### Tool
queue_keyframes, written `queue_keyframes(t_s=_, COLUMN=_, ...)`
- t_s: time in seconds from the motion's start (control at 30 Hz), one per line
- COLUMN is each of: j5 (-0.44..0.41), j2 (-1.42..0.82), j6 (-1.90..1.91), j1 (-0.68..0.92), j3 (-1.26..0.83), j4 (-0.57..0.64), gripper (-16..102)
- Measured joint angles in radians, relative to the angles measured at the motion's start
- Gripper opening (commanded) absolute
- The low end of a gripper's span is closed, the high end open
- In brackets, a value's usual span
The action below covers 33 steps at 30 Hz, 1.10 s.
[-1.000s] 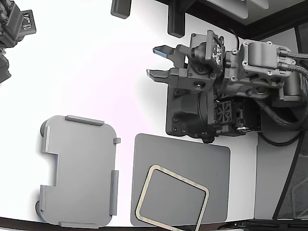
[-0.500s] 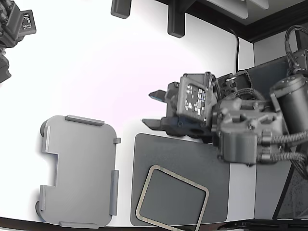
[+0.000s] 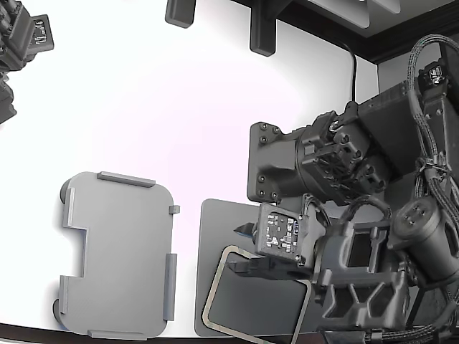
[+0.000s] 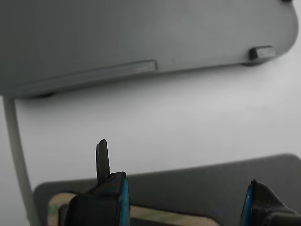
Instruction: Move top rectangular frame to the holder.
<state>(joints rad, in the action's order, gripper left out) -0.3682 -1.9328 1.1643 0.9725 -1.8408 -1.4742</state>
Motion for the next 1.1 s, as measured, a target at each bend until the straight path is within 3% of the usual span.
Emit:
queue_keyframes(t_s=0.4, j5=0.256, j2=0.051, j6=0.201, j1=0.058, j3=-0.037, j4=-0.029, gripper=100)
queue_keyframes(t_s=1.1, j5=0.267, j2=0.054, j6=0.402, j1=0.166, j3=-0.321, j4=0.167, gripper=100)
